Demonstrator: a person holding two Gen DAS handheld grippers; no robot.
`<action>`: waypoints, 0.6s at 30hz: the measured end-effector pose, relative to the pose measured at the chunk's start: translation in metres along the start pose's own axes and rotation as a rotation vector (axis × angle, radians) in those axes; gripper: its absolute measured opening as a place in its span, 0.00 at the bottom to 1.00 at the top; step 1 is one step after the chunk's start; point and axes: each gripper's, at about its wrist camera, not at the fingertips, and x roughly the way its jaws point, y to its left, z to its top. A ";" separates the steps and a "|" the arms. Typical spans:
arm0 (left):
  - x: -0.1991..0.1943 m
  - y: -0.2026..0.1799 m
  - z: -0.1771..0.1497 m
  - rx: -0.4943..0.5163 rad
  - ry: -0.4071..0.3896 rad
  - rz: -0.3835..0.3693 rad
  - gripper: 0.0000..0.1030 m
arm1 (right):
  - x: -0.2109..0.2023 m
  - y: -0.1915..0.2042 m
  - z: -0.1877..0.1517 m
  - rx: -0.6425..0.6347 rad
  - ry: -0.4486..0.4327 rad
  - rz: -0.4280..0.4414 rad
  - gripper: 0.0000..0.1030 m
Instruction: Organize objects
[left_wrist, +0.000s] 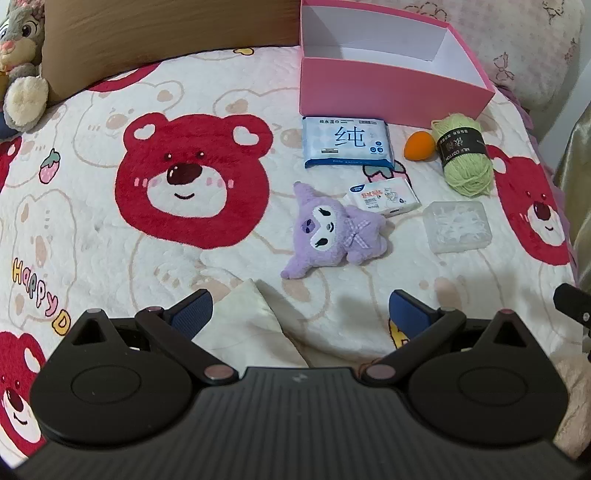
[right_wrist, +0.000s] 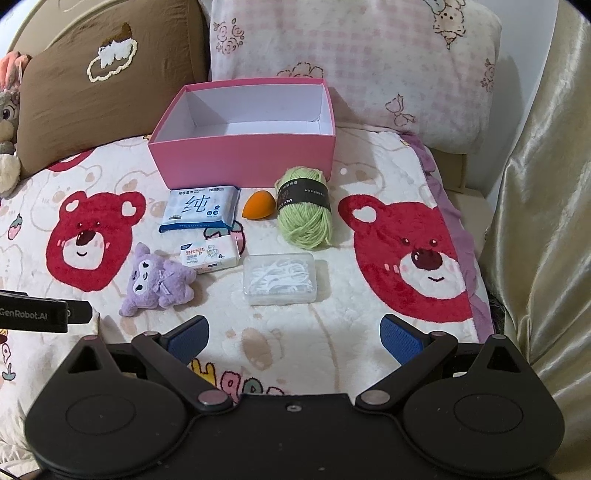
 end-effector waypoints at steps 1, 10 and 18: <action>0.000 0.000 0.000 0.000 -0.001 -0.001 1.00 | 0.000 0.000 0.000 -0.001 0.001 0.000 0.98; -0.003 0.001 0.001 -0.008 -0.006 0.002 1.00 | 0.001 0.001 0.000 -0.001 -0.001 -0.004 0.98; -0.007 0.000 0.000 -0.001 -0.014 0.000 1.00 | -0.002 -0.001 -0.003 0.001 -0.009 -0.004 0.98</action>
